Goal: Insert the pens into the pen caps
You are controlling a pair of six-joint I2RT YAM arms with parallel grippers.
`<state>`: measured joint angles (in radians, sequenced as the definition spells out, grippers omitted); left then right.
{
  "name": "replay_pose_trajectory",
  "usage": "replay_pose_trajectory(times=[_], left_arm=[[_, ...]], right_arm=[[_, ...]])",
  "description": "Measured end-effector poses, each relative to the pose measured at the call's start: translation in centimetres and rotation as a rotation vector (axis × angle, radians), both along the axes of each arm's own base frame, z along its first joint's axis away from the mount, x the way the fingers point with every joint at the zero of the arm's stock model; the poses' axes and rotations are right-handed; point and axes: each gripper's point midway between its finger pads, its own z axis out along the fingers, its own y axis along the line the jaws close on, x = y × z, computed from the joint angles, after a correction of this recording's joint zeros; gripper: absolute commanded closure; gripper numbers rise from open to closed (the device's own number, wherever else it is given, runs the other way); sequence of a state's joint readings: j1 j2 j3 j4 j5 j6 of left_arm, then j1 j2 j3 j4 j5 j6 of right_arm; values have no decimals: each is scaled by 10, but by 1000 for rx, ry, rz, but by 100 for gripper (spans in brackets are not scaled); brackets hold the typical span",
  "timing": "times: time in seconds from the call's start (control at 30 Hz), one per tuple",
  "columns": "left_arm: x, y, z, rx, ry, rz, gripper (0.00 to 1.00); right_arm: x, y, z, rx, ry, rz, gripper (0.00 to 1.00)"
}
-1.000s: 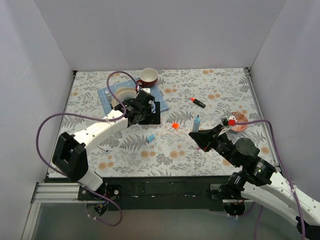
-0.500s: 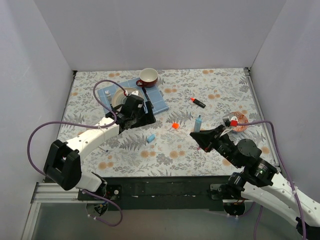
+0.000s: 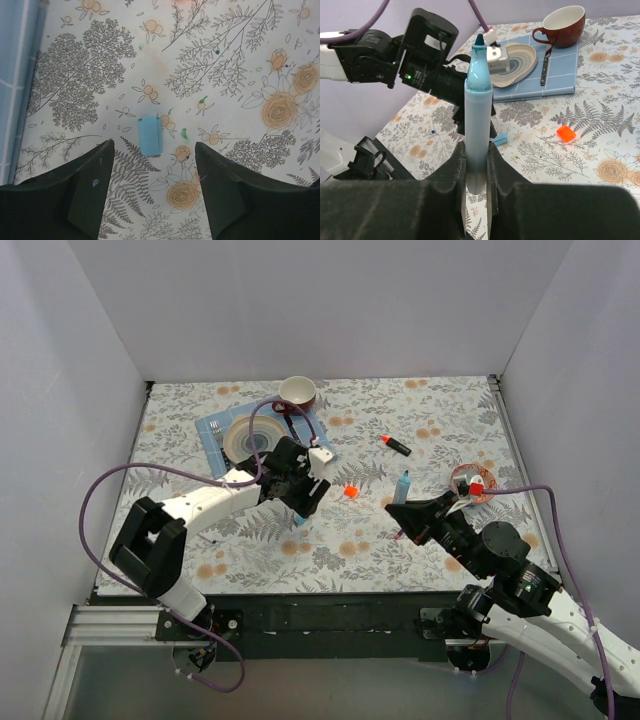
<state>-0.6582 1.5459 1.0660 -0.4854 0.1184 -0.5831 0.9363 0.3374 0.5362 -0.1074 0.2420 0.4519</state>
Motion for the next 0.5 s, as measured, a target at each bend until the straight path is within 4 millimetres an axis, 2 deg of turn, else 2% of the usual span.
replay_pose_trajectory(times=[0.1,0.27,0.5], left_arm=[[-2,-2,-19,63,22,-78,49],[-4,2,-48,151,81,-139,51],[-9,9,-59,202,87,-179,56]], right_arm=[[0,-1,-1,-1,1,-3,99],[-1,-5,4,16,-10,-10,99],[-3,-10,7,27,-18,-21,99]])
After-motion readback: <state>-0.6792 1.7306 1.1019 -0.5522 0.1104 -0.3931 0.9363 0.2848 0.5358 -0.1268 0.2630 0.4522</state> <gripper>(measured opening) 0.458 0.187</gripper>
